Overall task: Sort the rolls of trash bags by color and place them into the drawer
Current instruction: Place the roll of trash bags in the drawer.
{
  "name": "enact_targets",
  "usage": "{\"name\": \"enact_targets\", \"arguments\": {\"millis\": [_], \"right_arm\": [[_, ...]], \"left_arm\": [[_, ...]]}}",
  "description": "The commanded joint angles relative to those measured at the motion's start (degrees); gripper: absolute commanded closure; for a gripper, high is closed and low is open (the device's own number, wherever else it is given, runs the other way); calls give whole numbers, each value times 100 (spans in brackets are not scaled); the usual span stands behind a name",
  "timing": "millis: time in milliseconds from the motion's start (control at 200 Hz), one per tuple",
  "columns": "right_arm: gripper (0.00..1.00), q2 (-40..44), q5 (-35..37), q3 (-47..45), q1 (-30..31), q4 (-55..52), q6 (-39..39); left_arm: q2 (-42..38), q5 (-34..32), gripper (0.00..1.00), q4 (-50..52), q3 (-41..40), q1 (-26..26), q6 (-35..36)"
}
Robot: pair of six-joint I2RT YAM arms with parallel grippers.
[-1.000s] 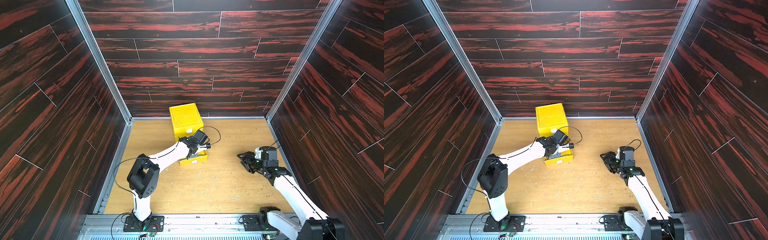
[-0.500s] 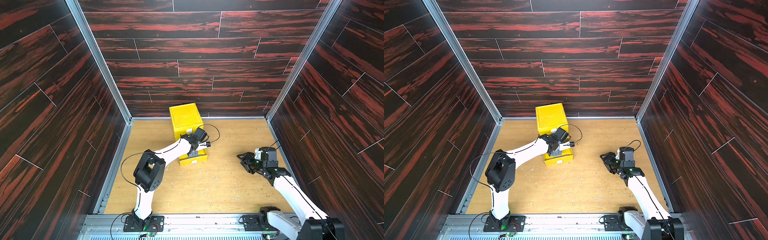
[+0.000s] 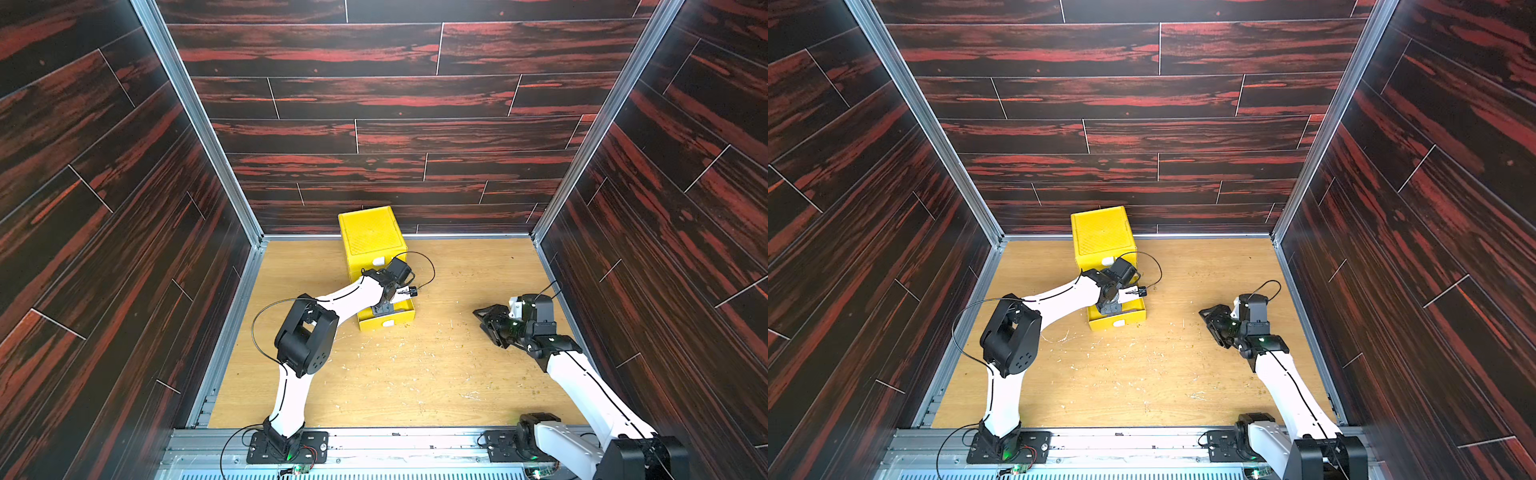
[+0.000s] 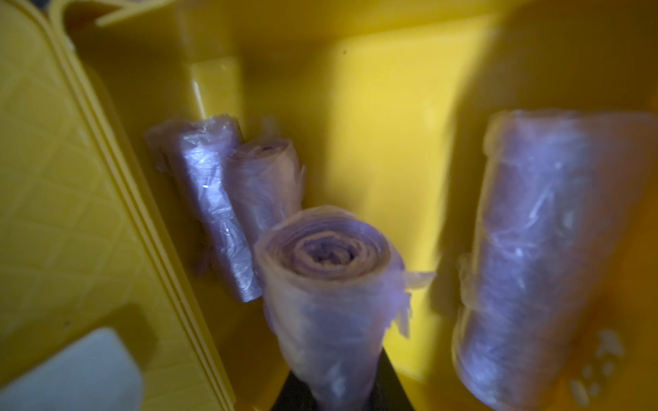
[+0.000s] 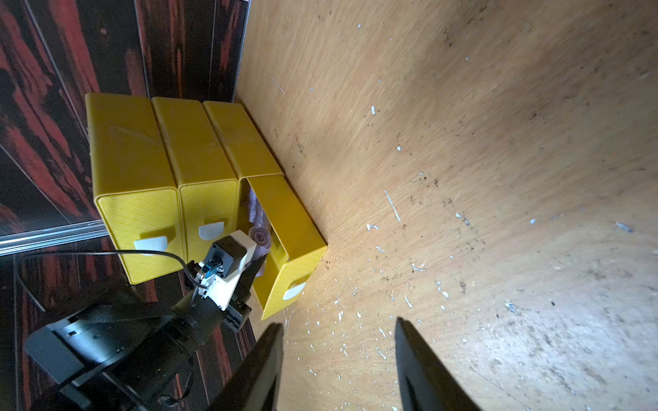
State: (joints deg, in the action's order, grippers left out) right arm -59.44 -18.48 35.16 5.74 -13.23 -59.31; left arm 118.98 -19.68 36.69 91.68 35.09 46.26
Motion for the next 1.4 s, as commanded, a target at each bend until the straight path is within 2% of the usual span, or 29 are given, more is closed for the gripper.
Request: {"name": "enact_targets", "arguments": {"millis": [0,501,807,1012,1162,1273,1333,1393], "right_arm": [[46,20,-48,-63,-20,-48,44],[46,73,-61,79,-20,-179,64],[46,73,-55,60,-24,-171,57],[45,107,-103,44,-22,-75,27],[45,142,-138,79,-20,-82,1],[44,264,-147,100,-24,-134,-8],[44,322,-164,123,-16,-160,-17],[44,370,-202,132,-22,-154,-28]], "left_arm": [[113,120,73,170,242,-54,15],[354,221,58,523,636,-108,-93],[-173,191,53,673,563,-107,-163],[-1245,414,48,723,135,-19,-475],[-2374,470,47,569,-172,207,-843],[-3313,628,43,-43,-466,212,-1722],[-3829,402,39,-736,-720,176,-2184],[-4182,-19,39,-1419,-961,82,-2786]]}}
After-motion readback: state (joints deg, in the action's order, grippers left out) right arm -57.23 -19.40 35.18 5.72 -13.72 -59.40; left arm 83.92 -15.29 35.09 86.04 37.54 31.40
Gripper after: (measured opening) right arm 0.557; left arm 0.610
